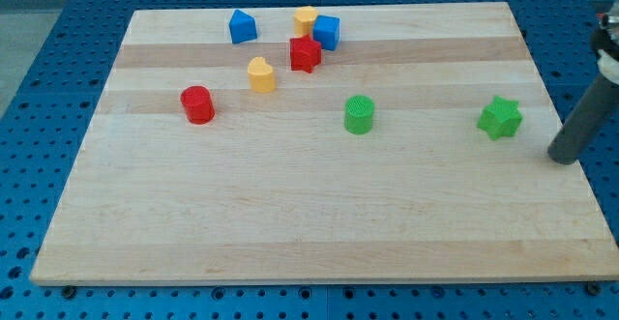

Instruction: Place the green star to the right of green circle

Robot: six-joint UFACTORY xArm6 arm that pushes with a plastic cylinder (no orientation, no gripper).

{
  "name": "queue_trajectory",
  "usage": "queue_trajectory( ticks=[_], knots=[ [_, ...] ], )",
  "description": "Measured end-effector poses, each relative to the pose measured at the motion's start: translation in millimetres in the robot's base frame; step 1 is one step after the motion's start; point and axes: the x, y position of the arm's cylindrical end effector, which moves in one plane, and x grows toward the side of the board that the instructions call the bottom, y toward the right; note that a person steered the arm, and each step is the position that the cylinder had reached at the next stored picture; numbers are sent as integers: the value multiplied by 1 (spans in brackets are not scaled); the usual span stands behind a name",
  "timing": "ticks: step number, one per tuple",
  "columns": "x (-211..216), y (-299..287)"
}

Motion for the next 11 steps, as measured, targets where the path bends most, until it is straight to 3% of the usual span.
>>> queue_trajectory(
  ticks=[5, 8, 11],
  knots=[
    [-48, -60],
    [-59, 15],
    [-106, -16]
  ],
)
